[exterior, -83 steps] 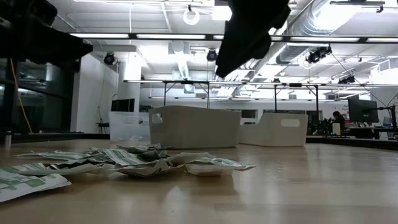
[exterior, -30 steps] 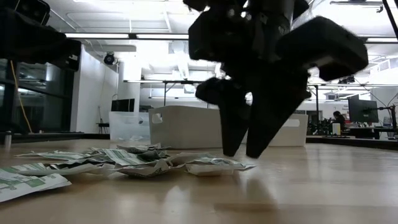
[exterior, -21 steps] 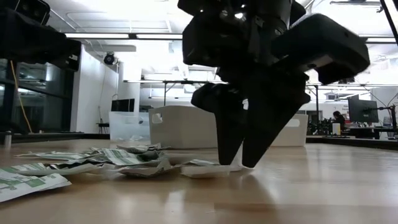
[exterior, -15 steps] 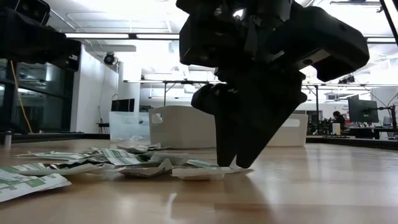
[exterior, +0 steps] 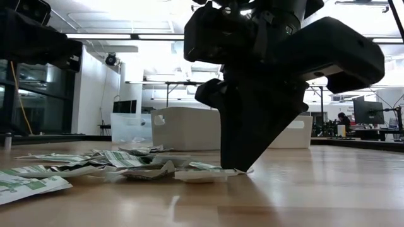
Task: Pick & Place First Aid Supplies
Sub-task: Put the bandage pack into the gray bin
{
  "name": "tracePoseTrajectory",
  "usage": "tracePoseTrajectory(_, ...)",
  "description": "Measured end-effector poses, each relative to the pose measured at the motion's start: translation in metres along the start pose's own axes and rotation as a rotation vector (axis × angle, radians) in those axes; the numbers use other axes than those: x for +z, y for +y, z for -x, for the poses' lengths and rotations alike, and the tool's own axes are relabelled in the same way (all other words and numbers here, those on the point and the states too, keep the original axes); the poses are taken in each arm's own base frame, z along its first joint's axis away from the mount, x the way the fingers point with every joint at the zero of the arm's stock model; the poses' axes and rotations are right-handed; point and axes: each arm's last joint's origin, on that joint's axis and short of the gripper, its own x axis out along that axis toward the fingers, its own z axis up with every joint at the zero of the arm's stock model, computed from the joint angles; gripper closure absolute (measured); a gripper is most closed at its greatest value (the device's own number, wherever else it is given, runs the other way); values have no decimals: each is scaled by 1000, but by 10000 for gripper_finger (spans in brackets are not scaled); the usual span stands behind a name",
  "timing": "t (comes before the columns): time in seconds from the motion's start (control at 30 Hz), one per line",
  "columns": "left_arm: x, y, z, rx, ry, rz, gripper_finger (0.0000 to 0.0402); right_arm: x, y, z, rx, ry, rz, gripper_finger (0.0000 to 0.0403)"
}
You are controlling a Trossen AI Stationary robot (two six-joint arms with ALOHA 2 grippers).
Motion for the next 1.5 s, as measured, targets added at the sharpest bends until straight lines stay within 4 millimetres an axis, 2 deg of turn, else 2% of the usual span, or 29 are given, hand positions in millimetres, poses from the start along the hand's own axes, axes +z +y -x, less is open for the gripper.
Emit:
tracePoseTrajectory(0.2,0,0,0,0,0,0,273,1,7,-2,-33,4,3,324)
tracePoseTrajectory(0.47,0,0,0,0,0,0,273,1,7,-2,-27,0,-60,396)
tracePoseTrajectory(0.63,0,0,0,0,0,0,273,1,7,-1,-35,-5,-143,400)
tracePoseTrajectory(0.73,0,0,0,0,0,0,273,2,6,6,-63,-26,-192,401)
tracePoseTrajectory(0.93,0,0,0,0,0,0,273,0,1,35,-178,-46,-235,402)
tracePoseTrajectory(1.1,0,0,0,0,0,0,273,0,-11,65,-230,-93,-330,403)
tracePoseTrajectory(1.23,0,0,0,0,0,0,273,-1,-26,80,-232,-140,-472,403)
tracePoseTrajectory(1.33,0,0,0,0,0,0,273,-1,-44,95,-235,-205,-614,403)
tracePoseTrajectory(1.5,0,0,0,0,0,0,273,-3,-77,109,-241,-295,-789,403)
